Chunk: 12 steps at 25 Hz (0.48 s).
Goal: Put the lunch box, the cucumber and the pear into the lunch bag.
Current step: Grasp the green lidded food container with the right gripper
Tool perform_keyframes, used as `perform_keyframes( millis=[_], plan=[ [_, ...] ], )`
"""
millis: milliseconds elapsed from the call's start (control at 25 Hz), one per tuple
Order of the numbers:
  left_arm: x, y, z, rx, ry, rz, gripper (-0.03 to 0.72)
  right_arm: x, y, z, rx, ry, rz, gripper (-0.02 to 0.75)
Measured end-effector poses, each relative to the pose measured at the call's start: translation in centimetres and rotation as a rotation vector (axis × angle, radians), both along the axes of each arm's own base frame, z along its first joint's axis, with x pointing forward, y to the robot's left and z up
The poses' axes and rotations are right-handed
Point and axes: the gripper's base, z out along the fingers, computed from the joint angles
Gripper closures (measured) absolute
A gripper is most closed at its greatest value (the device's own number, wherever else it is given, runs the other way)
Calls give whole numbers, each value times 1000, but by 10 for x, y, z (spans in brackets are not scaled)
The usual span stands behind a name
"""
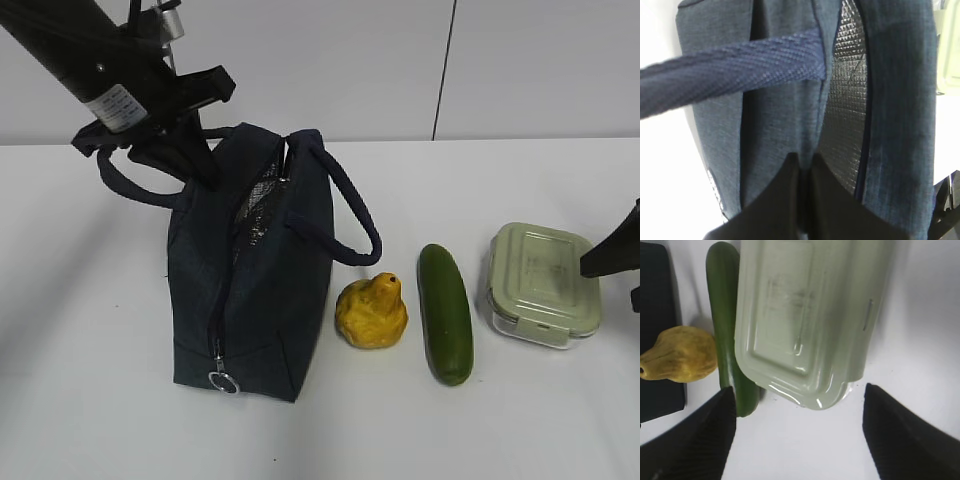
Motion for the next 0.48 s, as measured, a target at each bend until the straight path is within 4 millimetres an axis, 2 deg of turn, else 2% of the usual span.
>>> perform_keyframes(
  millis=[200,480],
  plan=[
    [0,0,0,0,0,0,680,17,-11,-20,37,60,-1,155],
    [0,0,0,0,0,0,680,29,-12,-24,80,49,-30,155]
  ],
)
